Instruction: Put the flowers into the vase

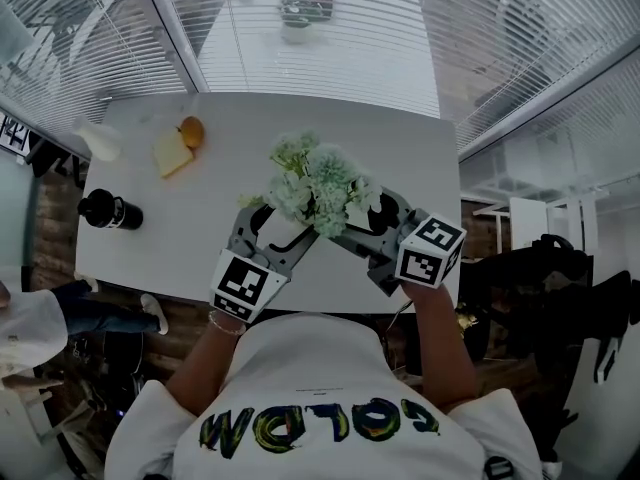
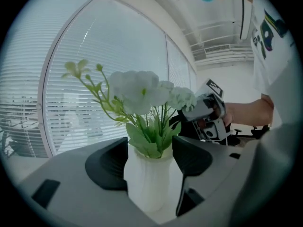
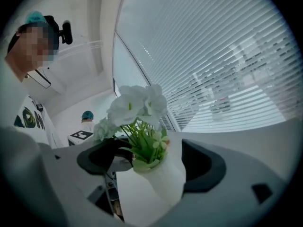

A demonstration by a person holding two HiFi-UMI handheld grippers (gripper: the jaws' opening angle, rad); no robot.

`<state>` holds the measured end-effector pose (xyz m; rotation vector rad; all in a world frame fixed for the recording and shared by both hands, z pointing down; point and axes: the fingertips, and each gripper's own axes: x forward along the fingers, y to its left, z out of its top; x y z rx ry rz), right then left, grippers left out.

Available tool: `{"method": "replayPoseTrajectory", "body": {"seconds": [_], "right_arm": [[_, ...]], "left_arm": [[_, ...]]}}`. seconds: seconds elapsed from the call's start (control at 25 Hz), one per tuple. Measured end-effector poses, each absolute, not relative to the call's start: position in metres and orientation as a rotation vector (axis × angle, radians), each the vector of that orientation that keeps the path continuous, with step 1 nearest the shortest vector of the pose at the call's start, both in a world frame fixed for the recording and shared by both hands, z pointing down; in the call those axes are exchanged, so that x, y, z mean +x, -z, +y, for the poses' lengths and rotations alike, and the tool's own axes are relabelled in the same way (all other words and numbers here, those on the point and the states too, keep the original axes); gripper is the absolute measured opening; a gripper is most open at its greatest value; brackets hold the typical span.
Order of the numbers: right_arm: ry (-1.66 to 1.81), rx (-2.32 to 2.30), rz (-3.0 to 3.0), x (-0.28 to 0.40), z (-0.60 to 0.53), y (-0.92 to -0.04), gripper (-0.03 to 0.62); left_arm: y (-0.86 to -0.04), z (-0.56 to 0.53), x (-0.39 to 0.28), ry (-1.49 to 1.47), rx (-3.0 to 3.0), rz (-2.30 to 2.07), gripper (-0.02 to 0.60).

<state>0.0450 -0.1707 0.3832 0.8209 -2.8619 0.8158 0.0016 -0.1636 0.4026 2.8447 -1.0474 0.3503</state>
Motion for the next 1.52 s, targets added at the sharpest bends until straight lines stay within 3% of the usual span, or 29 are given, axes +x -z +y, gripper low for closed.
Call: {"method": "replayPoseTrajectory", "body": {"seconds": [0.8,1.12,1.52], "right_arm": [[-0.707,1.041,-2.822,0.072,-0.145,-0.390,0.412],[-0.624,1.225,-2.811,0.089,-0.139,-0.382,0.279],[-0.380,1.400,-2.687,0.096,-0.118,-0.372,0.139]], "left_arm": [[-0.414,-0.136,-0.012,-0.306,2.741,-1.072,0.302],[-0.415,-0.121,-0.018,-0.271,2.716,-1.107,0.288],[-0.391,-0.117,-0.051,-0.120,2.690,-1.310,0.135]]}}
